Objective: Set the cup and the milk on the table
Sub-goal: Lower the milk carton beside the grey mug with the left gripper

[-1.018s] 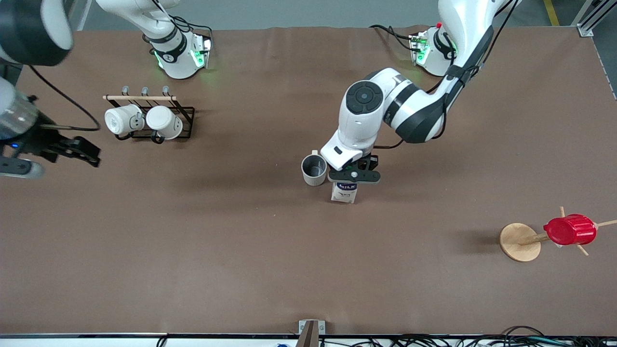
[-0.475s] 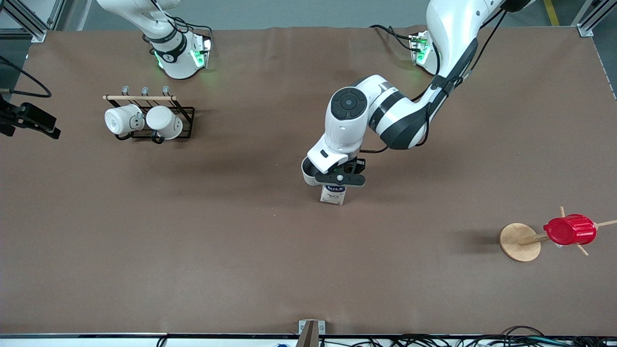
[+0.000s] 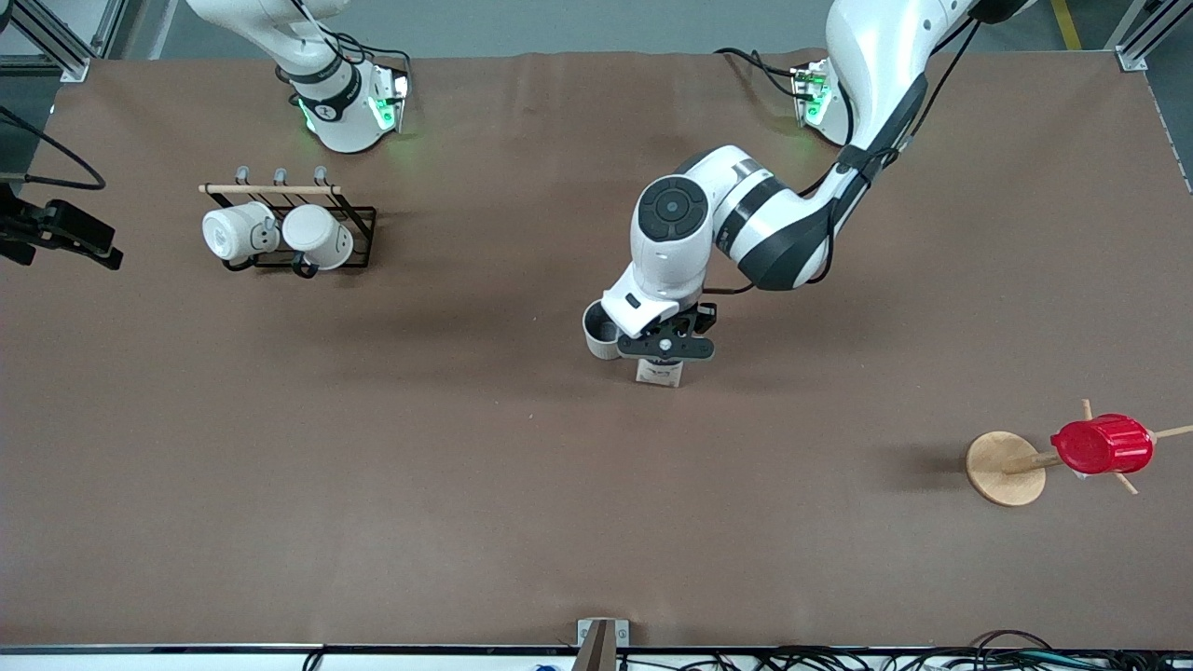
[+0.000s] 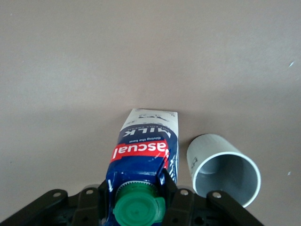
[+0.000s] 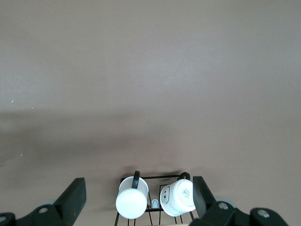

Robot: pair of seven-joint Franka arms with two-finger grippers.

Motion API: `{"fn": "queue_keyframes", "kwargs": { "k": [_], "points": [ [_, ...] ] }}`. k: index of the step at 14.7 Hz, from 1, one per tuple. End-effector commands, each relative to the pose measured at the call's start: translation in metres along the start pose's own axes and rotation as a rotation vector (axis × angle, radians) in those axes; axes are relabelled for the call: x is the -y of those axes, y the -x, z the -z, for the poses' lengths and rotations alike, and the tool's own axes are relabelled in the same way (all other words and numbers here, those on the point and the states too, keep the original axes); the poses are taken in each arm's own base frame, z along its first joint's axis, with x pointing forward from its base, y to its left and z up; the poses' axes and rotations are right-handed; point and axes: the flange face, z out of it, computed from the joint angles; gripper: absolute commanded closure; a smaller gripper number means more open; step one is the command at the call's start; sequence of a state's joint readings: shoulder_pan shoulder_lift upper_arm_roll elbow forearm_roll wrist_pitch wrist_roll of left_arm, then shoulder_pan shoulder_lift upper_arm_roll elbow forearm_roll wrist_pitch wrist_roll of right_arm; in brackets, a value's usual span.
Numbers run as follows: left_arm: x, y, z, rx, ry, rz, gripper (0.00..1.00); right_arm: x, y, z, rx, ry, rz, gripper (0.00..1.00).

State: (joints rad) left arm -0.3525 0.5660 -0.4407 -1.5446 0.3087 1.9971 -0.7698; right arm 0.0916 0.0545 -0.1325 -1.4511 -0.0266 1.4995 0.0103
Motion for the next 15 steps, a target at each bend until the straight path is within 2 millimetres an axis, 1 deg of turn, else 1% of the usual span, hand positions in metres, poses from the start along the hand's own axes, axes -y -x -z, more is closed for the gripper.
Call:
{"fn": "queue_keyframes", "kwargs": {
  "k": [1,7,12,15],
  "points": [
    [0.000,0.003,0.004,0.011,-0.028,-0.001,0.99,0.001,0.003,0.001,0.002,-0.018,0.013,0.00],
    [-0.002,0.005,0.003,0.020,-0.024,-0.019,0.99,0.000,0.002,0.002,-0.001,-0.018,0.009,0.00],
    [-0.009,0.012,0.003,0.043,-0.001,-0.022,0.99,0.000,0.002,0.002,-0.001,-0.011,0.009,0.00],
    [-0.010,0.014,0.001,0.049,-0.001,-0.034,0.99,0.000,0.003,0.002,0.000,-0.011,0.009,0.00]
  ]
}}
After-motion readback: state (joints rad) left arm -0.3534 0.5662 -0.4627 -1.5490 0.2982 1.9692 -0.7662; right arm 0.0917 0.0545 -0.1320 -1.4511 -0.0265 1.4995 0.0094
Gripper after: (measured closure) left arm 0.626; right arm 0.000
